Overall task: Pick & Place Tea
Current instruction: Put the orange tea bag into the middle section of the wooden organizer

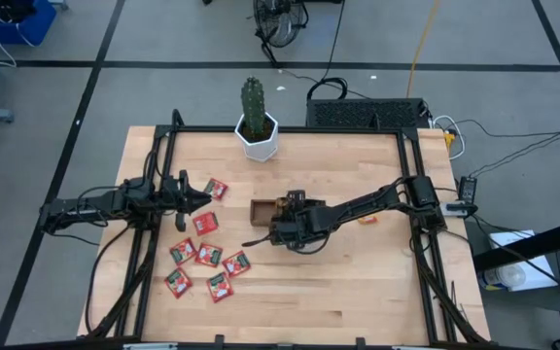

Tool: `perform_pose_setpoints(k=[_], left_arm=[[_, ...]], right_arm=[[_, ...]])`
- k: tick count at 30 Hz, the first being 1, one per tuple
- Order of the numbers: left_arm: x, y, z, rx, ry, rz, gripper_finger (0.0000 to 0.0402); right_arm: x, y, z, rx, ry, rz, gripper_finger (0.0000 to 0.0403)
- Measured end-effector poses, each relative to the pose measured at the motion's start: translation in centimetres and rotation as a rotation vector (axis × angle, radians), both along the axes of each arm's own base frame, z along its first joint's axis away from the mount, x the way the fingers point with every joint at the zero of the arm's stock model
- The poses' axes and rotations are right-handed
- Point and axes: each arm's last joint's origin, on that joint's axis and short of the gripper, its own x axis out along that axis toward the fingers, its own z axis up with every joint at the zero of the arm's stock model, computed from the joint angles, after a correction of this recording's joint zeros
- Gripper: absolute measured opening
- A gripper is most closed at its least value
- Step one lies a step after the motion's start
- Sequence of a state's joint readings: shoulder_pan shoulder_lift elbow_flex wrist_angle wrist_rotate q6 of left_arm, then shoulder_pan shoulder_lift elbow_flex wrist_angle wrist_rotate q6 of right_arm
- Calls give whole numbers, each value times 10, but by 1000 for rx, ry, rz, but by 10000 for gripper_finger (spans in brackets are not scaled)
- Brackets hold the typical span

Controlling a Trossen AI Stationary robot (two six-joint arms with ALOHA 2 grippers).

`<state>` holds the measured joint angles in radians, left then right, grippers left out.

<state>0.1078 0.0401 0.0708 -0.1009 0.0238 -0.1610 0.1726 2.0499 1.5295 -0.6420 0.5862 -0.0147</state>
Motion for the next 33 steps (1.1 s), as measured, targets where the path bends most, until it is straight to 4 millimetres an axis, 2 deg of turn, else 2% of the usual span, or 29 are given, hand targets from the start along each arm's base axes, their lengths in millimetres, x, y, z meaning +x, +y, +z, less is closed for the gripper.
perform_pose_setpoints(k=[6,9,14,18,21,23,26,30,33], left_arm=[[0,0,0,0,0,0,58],[0,0,0,0,0,0,58],[0,0,0,0,0,0,58],[0,0,0,0,0,0,58],[0,0,0,0,0,0,58],[0,0,0,0,0,0,58],[0,0,0,0,0,0,58],[0,0,0,0,0,0,58],[0,0,0,0,0,0,58]], right_arm=[[0,1,0,8,2,7,0],[-1,2,8,2,-14,27,0],[-15,13,48,-128,-93,32,0],[-51,24,90,-277,-151,-53,0],[-79,27,114,-193,-190,-133,13],[-93,27,121,-79,-194,-196,39],[-110,23,117,51,-172,-295,104],[-129,10,90,128,-72,-441,204],[-144,-7,71,201,8,-639,251]])
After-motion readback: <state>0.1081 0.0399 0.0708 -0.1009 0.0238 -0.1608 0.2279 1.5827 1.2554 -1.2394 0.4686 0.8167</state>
